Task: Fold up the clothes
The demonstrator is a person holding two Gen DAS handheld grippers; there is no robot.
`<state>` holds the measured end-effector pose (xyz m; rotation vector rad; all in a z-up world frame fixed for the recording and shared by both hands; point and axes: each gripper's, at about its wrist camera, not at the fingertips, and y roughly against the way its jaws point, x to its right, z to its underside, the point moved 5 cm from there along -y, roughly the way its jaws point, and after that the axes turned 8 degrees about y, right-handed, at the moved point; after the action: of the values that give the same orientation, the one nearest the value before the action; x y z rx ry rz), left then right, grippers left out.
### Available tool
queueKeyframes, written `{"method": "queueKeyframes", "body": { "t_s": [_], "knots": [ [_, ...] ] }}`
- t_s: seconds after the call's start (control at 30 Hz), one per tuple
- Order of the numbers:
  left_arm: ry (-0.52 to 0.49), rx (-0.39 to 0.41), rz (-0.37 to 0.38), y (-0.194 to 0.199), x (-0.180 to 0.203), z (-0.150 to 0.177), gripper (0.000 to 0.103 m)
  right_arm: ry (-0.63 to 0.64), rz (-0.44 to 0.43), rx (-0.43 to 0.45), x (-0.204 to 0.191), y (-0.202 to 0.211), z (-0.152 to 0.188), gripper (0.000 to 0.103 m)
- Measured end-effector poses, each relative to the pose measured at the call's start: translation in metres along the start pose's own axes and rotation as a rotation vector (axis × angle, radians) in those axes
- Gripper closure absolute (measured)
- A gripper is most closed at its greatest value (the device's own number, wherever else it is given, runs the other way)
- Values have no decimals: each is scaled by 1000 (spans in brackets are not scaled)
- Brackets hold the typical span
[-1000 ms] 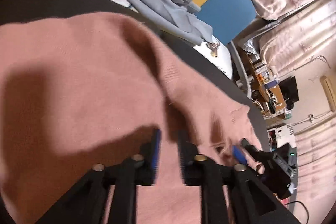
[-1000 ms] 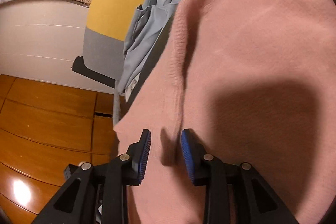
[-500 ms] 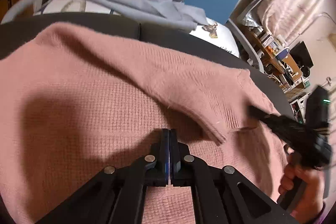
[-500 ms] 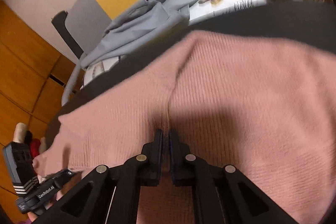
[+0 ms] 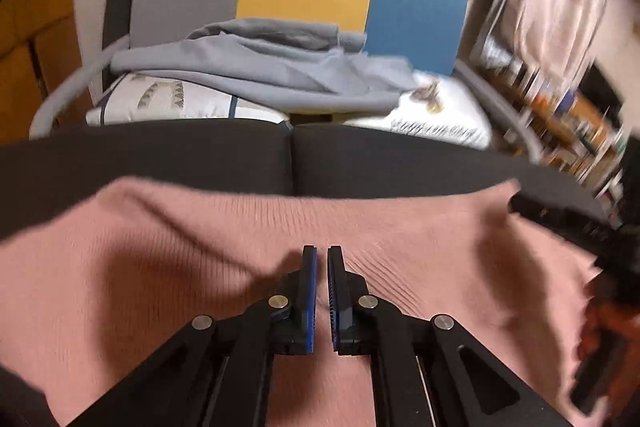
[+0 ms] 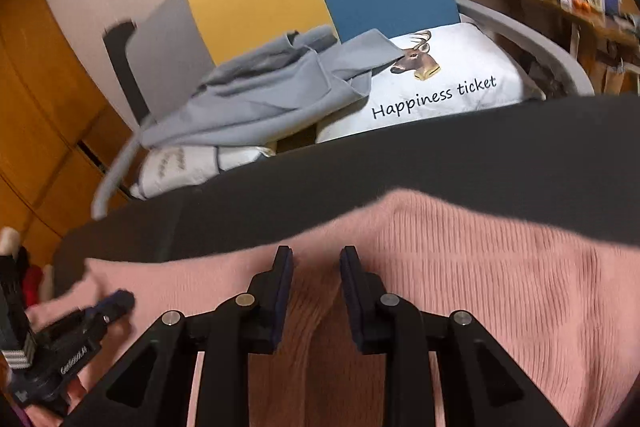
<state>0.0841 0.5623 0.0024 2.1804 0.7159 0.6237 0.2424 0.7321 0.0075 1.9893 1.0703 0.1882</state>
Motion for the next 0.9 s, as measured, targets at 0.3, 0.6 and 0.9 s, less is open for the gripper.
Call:
{"method": "queueKeyframes", "body": {
  "t_s": [0.3,0.6,0.9],
  "knots": [
    [-132,-23,-27,-43,-9,-44,97,-22,23,21,8,-17,12,78],
    [-16,92,71,34,-18,-29,85,97,-3,93,-39,27,24,77],
    [-257,44,-11,6,15,22,67,219,55,-8,-59,-1,55,78]
  ]
}}
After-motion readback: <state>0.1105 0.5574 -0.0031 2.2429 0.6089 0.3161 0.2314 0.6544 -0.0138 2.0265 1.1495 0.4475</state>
